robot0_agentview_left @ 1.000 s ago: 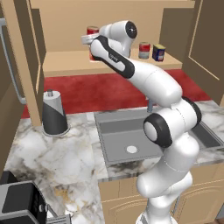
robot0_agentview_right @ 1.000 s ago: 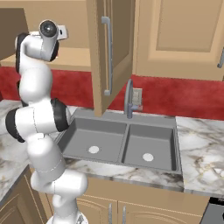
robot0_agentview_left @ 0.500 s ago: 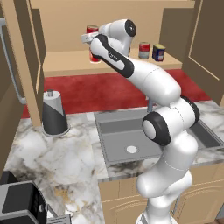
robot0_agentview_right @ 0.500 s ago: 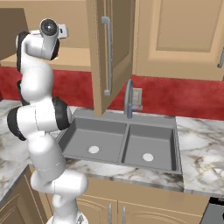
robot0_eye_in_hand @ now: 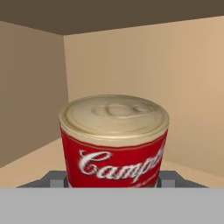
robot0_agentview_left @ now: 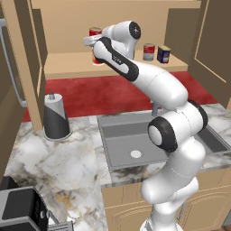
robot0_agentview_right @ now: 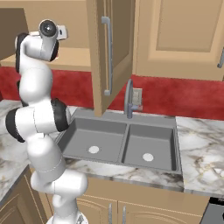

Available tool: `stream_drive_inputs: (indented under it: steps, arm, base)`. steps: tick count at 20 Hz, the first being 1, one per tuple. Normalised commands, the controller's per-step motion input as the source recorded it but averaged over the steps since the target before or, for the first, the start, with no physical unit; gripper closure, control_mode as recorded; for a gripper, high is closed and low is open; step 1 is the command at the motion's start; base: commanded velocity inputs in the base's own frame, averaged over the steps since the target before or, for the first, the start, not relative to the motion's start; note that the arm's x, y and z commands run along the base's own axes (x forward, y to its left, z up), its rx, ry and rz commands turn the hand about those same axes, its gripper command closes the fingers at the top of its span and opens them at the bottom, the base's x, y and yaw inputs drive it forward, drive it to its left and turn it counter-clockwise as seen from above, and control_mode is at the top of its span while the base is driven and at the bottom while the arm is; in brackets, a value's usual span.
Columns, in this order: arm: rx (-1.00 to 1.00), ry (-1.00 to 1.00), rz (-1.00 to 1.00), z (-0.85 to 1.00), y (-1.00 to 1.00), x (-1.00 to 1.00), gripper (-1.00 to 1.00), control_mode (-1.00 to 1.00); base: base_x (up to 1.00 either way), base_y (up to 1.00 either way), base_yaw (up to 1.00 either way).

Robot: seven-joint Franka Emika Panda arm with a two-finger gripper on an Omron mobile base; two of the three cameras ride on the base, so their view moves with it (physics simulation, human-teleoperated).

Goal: Stack two cans on top of the other two cans in the cabinet.

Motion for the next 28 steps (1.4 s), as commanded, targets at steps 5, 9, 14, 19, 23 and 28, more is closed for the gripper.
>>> stream_drive_inputs:
  steps: [5,9,14,19,23,28]
  arm:
    - [0.00,0.00,-0.01,-0.02,0.00,-0.05,1.00,-1.00]
    - [0.00,0.00,0.00,0.01,-0.01,0.00,1.00,-1.00]
    - [-0.03,0.02,-0.04,0.09,0.00,0.00,1.00,-1.00]
    - [-0.02,0.05,-0.06,0.09,-0.01,0.00,1.00,-1.00]
    - [0.00,0.08,-0.07,0.05,0.00,-0.03,1.00,-1.00]
    - [0.00,0.03,-0.04,0.00,0.03,-0.02,1.00,-1.00]
  base:
    - [0.00,0.00,0.00]
    - [0.00,0.00,0.00]
    - [0.00,0.00,0.00]
    - [0.00,0.00,0.00]
    - [0.00,0.00,0.00]
    - [0.00,0.00,0.00]
